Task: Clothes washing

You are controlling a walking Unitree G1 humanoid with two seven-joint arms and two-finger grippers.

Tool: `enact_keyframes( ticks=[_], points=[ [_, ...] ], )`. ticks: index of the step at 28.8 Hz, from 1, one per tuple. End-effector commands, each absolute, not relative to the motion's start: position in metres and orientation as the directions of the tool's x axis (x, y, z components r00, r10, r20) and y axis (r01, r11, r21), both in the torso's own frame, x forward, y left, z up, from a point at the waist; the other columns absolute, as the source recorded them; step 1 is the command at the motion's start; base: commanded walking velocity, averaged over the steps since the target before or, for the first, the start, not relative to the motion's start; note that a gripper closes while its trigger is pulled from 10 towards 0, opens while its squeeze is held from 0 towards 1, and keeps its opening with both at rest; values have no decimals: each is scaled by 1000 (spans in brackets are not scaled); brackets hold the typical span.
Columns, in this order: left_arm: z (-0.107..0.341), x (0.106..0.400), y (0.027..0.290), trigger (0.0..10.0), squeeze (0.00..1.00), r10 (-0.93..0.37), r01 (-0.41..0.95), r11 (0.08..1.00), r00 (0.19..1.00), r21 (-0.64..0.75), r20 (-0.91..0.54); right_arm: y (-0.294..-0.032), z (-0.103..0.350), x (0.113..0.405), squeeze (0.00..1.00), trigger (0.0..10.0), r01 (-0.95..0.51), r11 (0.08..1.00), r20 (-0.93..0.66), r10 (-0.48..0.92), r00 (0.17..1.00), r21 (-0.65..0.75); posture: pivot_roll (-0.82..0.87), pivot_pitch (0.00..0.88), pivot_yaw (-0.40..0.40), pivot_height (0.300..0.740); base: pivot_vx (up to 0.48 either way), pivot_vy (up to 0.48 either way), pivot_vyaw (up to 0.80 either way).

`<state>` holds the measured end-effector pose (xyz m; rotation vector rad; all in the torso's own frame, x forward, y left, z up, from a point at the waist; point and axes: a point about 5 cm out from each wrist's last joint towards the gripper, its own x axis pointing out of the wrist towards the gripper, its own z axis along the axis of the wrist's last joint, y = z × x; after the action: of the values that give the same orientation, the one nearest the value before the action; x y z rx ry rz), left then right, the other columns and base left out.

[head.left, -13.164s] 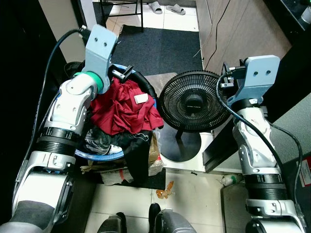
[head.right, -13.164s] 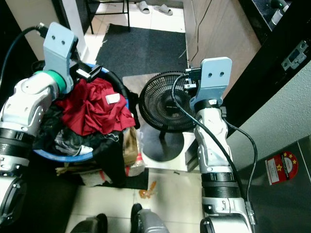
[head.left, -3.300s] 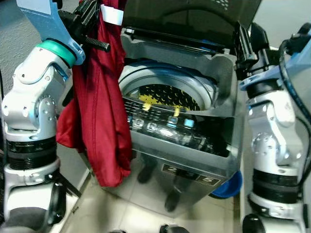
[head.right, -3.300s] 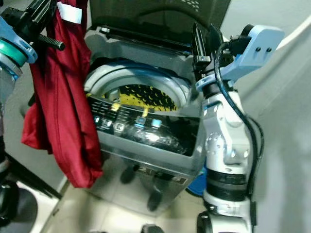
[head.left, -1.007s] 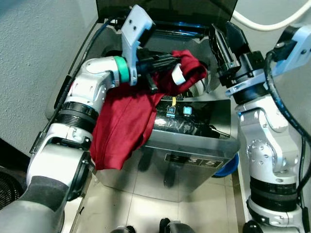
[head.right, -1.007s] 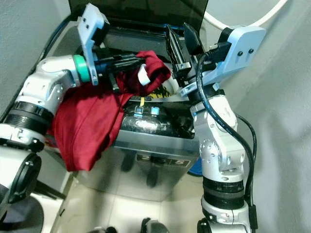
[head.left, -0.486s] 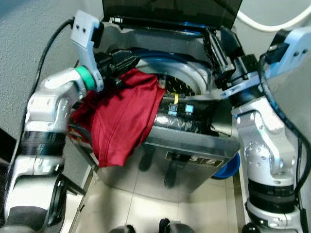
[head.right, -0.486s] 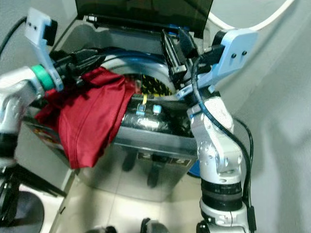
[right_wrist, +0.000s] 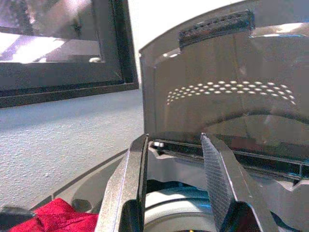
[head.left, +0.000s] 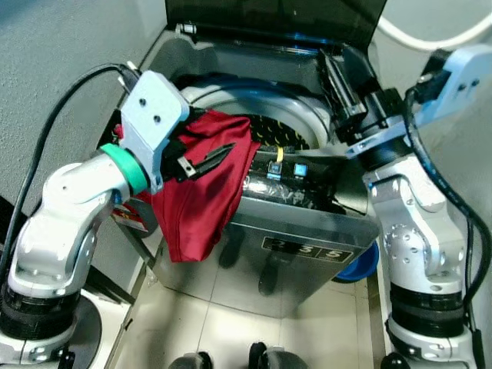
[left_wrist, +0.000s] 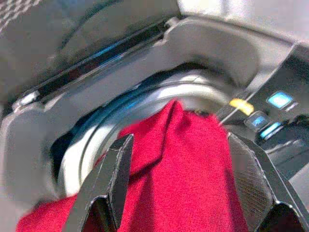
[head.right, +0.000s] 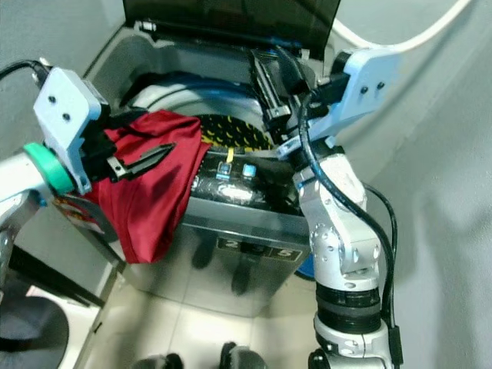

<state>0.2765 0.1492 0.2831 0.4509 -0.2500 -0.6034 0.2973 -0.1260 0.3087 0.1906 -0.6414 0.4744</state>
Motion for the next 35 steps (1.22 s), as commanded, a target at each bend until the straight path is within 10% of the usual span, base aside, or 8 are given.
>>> enact_keyframes(
  ticks=[1,18,20,21,35],
  points=[
    [274,271,158,10000,0,-515,431,787,853,443,85,-124,304,298,0,10000,-501,865,602,377,704,44,61,163,21,740,0,0,0],
    [228,280,174,9843,0,-516,527,839,849,136,-112,-125,305,300,0,10000,-508,861,604,387,696,34,45,148,19,740,0,0,0],
    [226,279,175,7882,0,-506,519,843,854,139,-121,-125,304,300,0,10000,-508,861,604,387,697,35,46,148,19,740,0,0,0],
    [225,278,176,0,0,-492,507,848,861,154,-128,-125,304,300,0,10000,-509,860,604,387,697,35,49,147,18,740,0,0,0],
    [233,279,178,0,0,-458,467,848,884,250,-95,-123,305,300,0,10000,-512,858,609,390,691,31,48,130,21,740,0,0,0]
  ],
)
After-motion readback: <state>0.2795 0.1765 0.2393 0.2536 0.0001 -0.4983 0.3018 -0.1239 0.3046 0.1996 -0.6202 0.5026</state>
